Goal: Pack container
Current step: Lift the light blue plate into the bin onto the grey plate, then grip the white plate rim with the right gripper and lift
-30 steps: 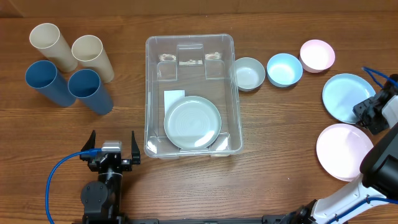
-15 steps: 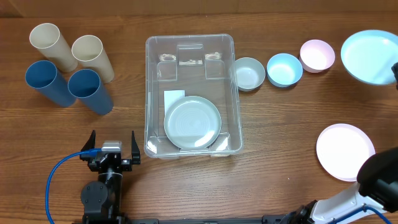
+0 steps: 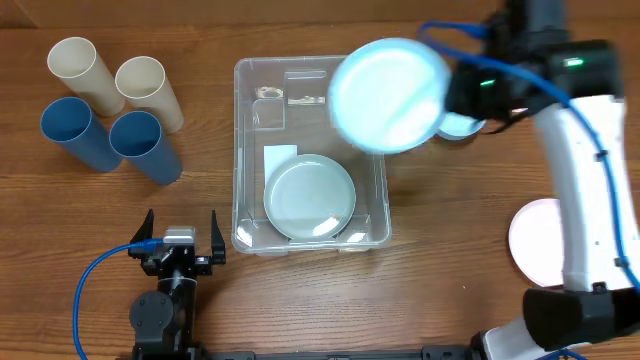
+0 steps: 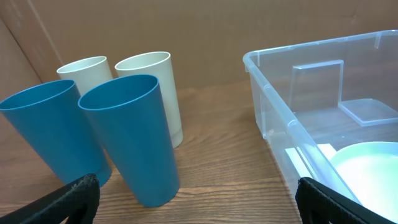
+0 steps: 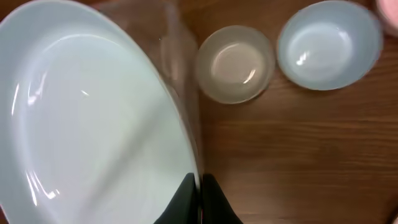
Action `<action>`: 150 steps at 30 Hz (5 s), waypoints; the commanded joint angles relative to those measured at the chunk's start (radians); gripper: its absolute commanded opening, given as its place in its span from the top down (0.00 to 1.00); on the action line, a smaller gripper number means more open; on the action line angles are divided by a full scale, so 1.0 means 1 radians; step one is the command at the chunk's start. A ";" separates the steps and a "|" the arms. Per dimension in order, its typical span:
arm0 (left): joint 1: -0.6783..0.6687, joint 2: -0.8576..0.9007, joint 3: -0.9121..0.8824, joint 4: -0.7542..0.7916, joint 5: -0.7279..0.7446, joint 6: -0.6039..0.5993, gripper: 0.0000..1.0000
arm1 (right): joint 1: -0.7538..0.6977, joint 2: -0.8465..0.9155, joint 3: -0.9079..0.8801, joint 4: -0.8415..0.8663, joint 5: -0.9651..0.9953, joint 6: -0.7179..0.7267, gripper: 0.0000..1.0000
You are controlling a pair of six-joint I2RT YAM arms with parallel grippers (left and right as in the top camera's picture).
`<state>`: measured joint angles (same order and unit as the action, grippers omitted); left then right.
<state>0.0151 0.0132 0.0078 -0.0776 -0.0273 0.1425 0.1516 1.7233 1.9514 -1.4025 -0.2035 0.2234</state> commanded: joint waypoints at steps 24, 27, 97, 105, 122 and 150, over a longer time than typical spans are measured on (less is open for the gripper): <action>0.004 -0.008 -0.003 0.003 0.002 0.022 0.00 | 0.380 0.040 -0.584 0.509 0.000 0.084 0.96; 0.004 -0.008 -0.003 0.003 0.002 0.022 0.00 | 0.406 0.073 -0.584 0.524 0.002 0.084 0.96; 0.004 -0.008 -0.003 0.003 0.002 0.022 0.00 | -0.859 0.051 -0.081 -0.224 0.171 0.149 0.35; 0.004 -0.008 -0.003 0.003 0.002 0.022 0.00 | -1.076 0.051 -0.569 0.084 0.124 0.193 0.36; 0.004 -0.008 -0.003 0.003 0.002 0.022 0.00 | -1.109 0.053 -0.908 0.311 0.233 0.257 0.39; 0.004 -0.008 -0.003 0.003 0.002 0.022 0.00 | -0.942 -0.013 -0.620 0.500 -0.369 0.054 0.96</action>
<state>0.0151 0.0132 0.0078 -0.0776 -0.0273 0.1425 -0.8440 1.7683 1.2263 -0.8593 -0.4461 0.3866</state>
